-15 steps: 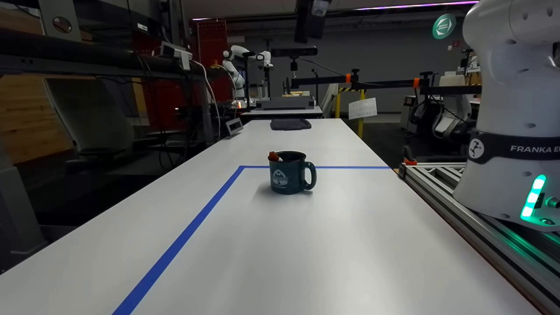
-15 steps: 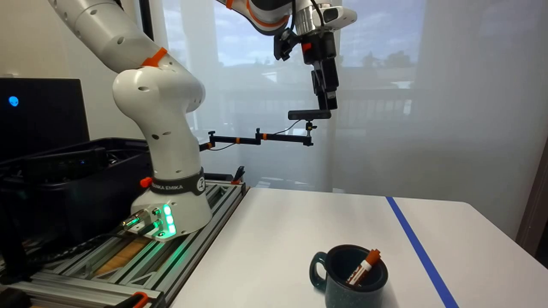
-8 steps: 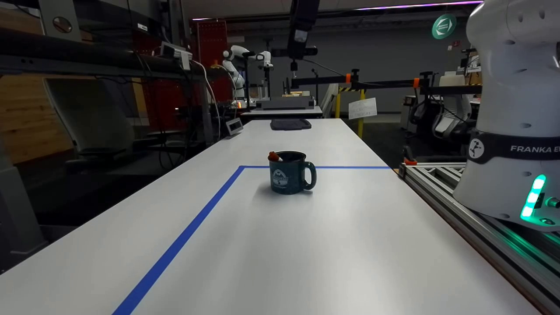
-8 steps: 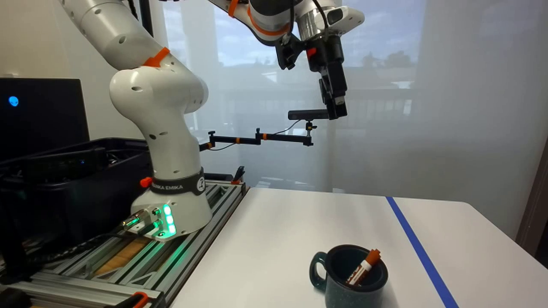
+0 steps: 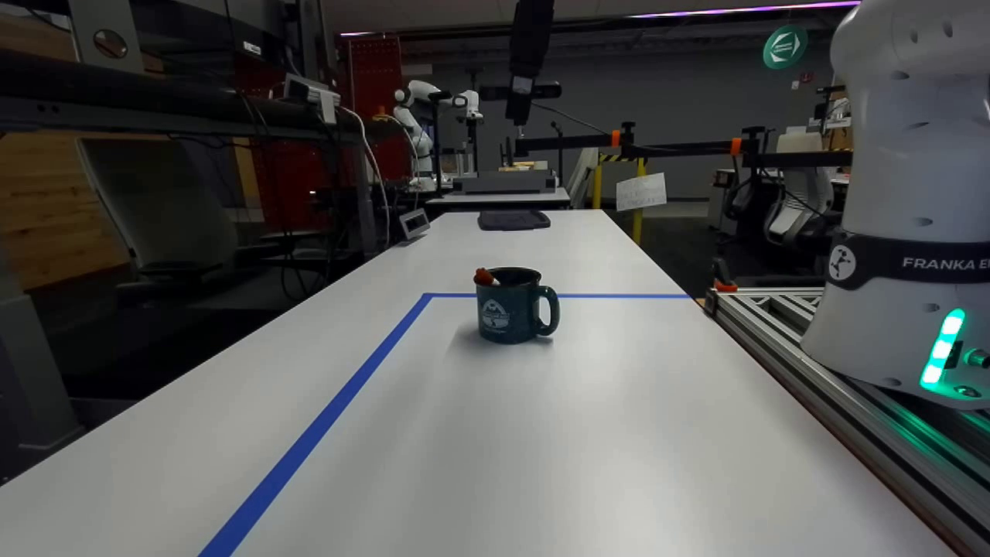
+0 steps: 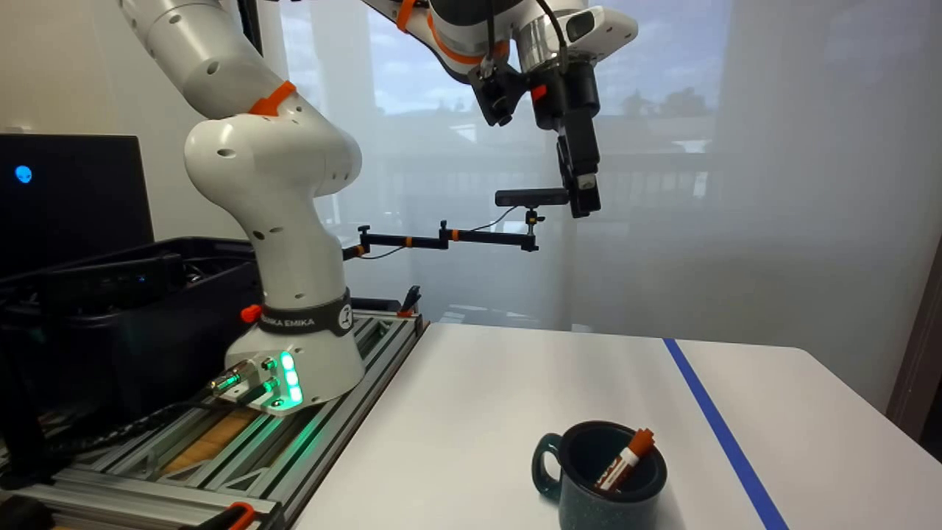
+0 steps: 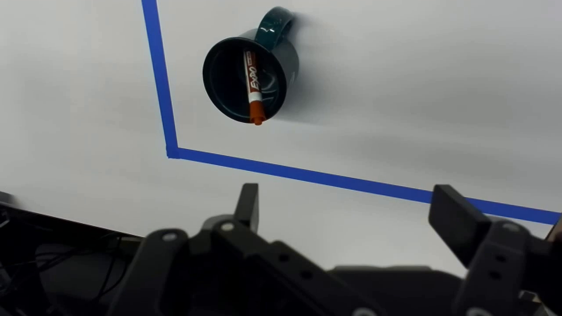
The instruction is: Remove the red marker from the dark green mug.
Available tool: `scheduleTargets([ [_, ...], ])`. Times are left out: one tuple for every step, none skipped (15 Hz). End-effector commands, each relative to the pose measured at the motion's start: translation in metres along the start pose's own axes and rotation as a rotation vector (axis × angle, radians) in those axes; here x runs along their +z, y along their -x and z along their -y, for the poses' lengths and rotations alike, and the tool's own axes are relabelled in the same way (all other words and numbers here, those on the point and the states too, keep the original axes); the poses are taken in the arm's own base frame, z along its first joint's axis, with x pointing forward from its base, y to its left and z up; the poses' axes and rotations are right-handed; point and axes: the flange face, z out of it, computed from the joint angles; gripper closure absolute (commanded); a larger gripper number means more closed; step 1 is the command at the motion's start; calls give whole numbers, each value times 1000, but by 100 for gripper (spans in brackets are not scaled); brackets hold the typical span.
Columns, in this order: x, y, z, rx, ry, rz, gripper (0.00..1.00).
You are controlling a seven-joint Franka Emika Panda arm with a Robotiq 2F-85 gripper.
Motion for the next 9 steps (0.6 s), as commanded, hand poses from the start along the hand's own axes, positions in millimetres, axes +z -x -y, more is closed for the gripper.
scheduleTargets([
  [0,-2,-1,-1,-7,-10,0],
  [1,-2,-7,-4,-12,-12,0],
  [4,-4,-12,-15,-33,-18,0],
  [7,-5,-19,-35,-60,-22,0],
  [10,-5,-28,-43,-77,-32,0],
  [14,-6,-37,-54,-95,-40,0],
  [18,-5,-47,-70,-119,-41,0],
  [23,-4,-55,-92,-147,-44,0],
  [29,-3,-63,-97,-162,-39,0],
])
